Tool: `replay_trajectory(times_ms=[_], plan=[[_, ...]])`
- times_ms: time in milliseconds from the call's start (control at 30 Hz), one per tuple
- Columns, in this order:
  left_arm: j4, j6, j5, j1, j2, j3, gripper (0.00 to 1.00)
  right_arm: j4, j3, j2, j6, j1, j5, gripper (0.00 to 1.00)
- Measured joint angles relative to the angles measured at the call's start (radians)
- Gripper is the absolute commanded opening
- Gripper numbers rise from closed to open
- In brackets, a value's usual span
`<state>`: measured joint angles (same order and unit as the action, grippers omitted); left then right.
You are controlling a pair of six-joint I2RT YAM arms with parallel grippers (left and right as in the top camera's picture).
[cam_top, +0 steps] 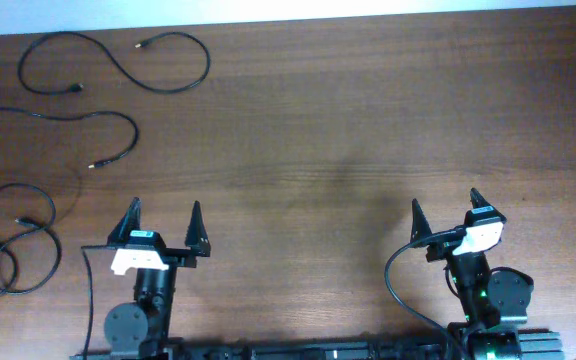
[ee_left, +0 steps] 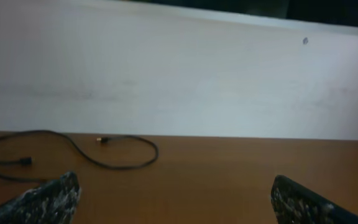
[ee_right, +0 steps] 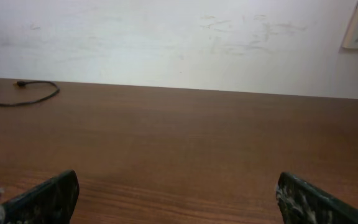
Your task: Untangle cables
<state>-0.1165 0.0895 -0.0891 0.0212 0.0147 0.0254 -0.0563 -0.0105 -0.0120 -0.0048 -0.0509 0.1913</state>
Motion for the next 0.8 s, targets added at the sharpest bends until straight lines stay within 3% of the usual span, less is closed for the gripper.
replay_trajectory(times_ms=[100, 200, 567, 800], plan=[[0.044, 0.0, 0.001, 0.0, -0.001, -0.008, 0.99, 0.0, 0.0, 0.0, 0.0, 0.0, 0.0, 0.98], [0.185, 0.0, 0.021, 0.0, -0.004, -0.013, 0.99, 0.0, 0.0, 0.0, 0.001, 0.0, 0.0, 0.98], [0.196, -0.004, 0.079, 0.0, -0.004, -0.013, 0.99, 0.0, 0.0, 0.0, 0.0, 0.0, 0.0, 0.99], [0.196, -0.072, 0.079, 0.0, -0.004, -0.013, 0.99, 0.0, 0.0, 0.0, 0.0, 0.0, 0.0, 0.98]])
